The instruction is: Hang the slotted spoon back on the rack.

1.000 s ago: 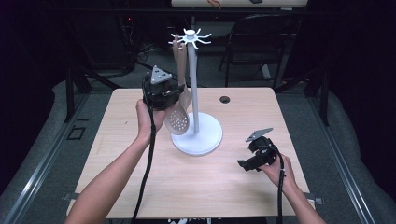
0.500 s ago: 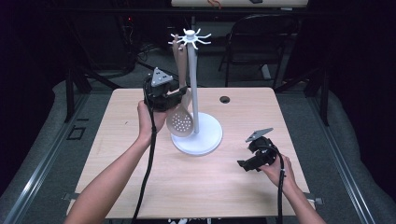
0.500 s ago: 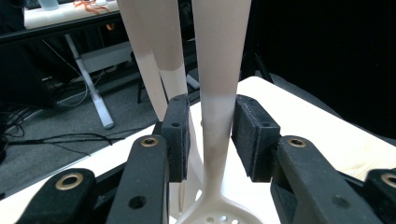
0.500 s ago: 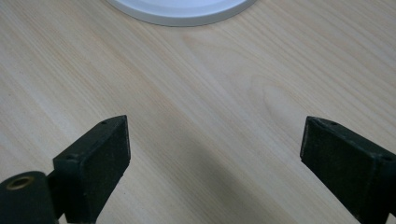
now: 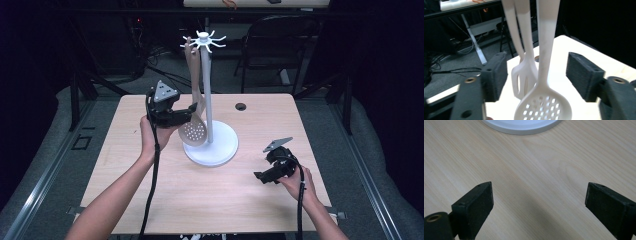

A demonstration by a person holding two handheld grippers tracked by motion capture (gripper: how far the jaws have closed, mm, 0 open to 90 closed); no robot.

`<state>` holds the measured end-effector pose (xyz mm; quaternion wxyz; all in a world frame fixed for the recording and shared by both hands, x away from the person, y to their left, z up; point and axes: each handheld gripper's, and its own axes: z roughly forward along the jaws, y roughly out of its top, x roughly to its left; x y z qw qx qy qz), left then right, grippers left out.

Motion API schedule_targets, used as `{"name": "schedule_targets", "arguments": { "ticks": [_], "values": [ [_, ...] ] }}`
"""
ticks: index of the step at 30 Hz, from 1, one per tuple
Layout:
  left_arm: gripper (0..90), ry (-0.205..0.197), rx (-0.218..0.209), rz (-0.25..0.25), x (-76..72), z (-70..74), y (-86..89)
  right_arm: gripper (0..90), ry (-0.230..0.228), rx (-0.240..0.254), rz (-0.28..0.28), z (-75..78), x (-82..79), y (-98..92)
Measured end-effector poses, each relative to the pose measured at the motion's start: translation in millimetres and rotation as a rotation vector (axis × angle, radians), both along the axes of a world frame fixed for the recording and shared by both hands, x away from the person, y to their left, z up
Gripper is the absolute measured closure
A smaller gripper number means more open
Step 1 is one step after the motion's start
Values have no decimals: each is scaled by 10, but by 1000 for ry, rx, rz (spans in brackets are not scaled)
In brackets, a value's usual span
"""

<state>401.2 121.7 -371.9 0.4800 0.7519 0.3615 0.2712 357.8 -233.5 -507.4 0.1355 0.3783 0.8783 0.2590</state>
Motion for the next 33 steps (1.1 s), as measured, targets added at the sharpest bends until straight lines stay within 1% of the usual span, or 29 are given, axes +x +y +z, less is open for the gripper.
{"name": "schedule_targets", "arguments": {
  "ticks": [4, 8, 10, 12, 13, 16, 19, 24, 26, 28, 29, 30, 33],
  "values": [
    [219, 6, 10, 3, -80, -45, 129, 69, 4, 3, -1, -4, 6, -10],
    [162, 12, 22, 18, -180, -102, 267, 69, 4, 0, 1, -4, 9, -8],
    [155, 21, 28, 19, -234, -143, 339, 69, -1, -2, -2, -14, 11, -7],
    [145, 40, 24, 19, -287, -190, 415, 67, 4, -15, 1, -11, 6, 0],
    [136, 50, 27, 21, -313, -215, 449, 67, 1, -7, 4, -14, 5, 4],
    [118, 71, 49, 20, -397, -292, 564, 65, 6, -16, 9, -11, 6, 5],
    [121, 84, 54, 42, -496, -399, 698, 64, 2, -19, 6, -17, 0, 5],
    [114, 137, 66, 68, -628, -621, 867, 63, 4, -26, 15, -26, 1, 4],
    [111, 165, 73, 75, -668, -704, 919, 63, 10, -29, 13, -23, -3, 7],
    [107, 193, 69, 84, -707, -785, 965, 63, 15, -31, 16, -27, -3, 10],
    [104, 204, 75, 85, -725, -820, 986, 63, 12, -33, 16, -32, -2, 12],
    [94, 212, 77, 91, -746, -856, 1006, 63, 13, -24, 15, -41, -3, 18],
    [89, 241, 69, 100, -803, -958, 1063, 62, 18, -46, 22, -46, 0, 21]
  ]
}}
